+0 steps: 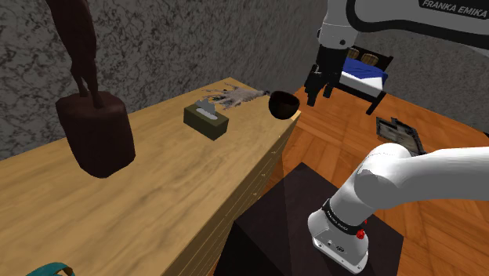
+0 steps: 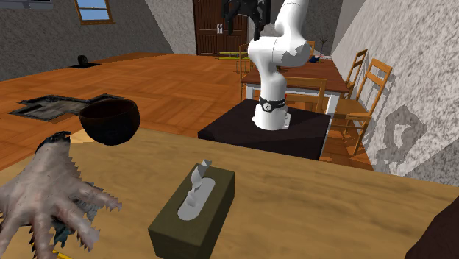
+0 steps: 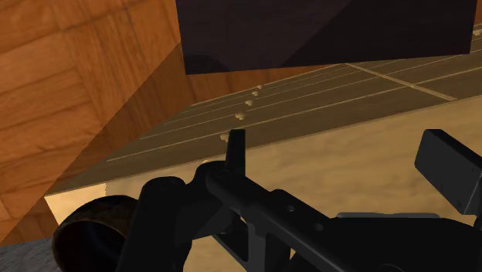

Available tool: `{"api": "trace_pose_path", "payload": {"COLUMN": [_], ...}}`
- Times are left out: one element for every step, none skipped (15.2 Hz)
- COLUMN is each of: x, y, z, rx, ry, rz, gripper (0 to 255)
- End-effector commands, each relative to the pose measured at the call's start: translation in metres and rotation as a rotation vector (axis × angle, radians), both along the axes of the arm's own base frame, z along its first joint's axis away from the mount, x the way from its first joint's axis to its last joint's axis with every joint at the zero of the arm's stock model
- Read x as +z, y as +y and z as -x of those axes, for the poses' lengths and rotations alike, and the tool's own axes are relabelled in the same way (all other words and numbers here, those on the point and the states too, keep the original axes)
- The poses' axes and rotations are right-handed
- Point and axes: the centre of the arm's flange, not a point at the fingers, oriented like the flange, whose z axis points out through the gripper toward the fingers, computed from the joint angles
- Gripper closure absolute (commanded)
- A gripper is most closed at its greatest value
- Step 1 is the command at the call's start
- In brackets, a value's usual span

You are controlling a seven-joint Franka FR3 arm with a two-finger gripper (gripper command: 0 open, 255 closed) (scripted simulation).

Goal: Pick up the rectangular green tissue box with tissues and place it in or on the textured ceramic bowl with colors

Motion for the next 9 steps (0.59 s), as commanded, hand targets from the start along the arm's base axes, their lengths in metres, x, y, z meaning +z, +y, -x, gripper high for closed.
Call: {"api": "trace_pose_path", "payload": {"x": [0.0, -0.004, -0.008, -0.013, -0.017, -0.022, -0.027, -0.031, -0.036], "y": [0.0, 0.006, 0.012, 0.018, 0.023, 0.029, 0.035, 0.041, 0.047], "z": [0.0, -0.013, -0.025, -0.038, -0.051, -0.063, -0.076, -0.088, -0.101], "rx": [0.0, 0.002, 0.004, 0.006, 0.008, 0.01, 0.012, 0.015, 0.017], "ry": [0.0, 0.005, 0.011, 0.016, 0.021, 0.026, 0.032, 0.037, 0.042], "rz": [0.0, 0.011, 0.022, 0.033, 0.044, 0.055, 0.066, 0.077, 0.088], "gripper": [0, 0, 0, 0, 0, 0, 0, 0, 0]}}
